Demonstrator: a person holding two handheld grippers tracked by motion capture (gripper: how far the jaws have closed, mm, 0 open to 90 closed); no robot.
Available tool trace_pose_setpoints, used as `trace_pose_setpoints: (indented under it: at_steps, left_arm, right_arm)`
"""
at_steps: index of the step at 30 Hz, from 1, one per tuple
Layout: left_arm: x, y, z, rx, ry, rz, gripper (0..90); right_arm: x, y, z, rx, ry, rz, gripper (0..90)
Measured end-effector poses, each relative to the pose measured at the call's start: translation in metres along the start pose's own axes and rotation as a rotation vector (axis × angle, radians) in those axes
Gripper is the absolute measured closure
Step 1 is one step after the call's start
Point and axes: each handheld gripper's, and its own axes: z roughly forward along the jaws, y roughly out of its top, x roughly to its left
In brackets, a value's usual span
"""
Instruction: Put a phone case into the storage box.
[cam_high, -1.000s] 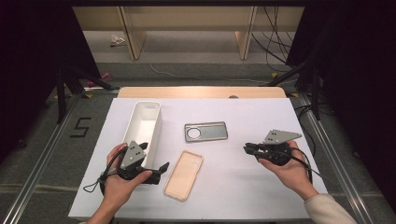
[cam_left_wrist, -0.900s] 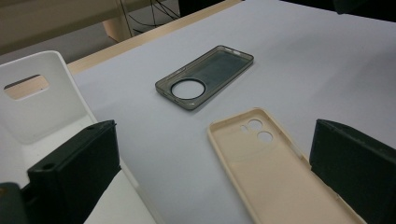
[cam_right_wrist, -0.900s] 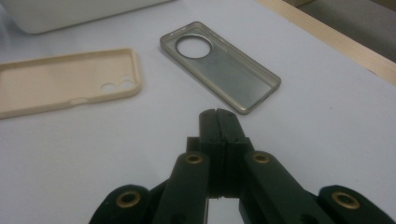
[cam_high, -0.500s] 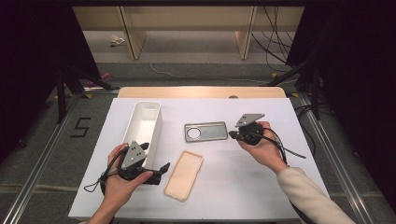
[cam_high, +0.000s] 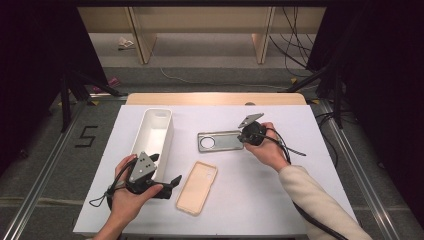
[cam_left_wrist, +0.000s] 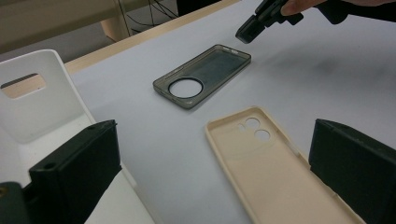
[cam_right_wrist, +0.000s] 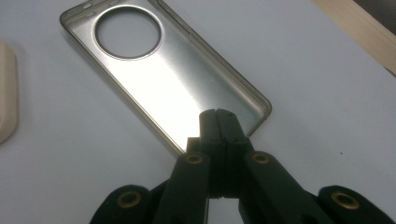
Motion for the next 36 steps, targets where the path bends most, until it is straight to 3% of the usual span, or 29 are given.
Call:
trace_pose_setpoints:
  at_steps: [15,27,32,36]
  left_arm:
    - [0.000,0.000,0.000,-0.002,0.001,-0.004,1.4]
    - [0.000,0.000,0.001,0.000,0.002,-0.003,1.4]
    - [0.001,-0.001,0.001,0.001,0.003,-0.006,1.5]
    - [0.001,-0.001,0.000,-0.001,0.004,-0.007,1.5]
  right_arm:
    - [-0.007,0.003,0.014,0.068,0.019,-0.001,90.0]
    - [-0.004,0.000,0.025,0.099,0.035,0.010,90.0]
    - [-0.004,-0.001,0.027,0.120,0.049,0.005,90.0]
    - [0.000,0.000,0.025,0.153,0.050,-0.026,90.0]
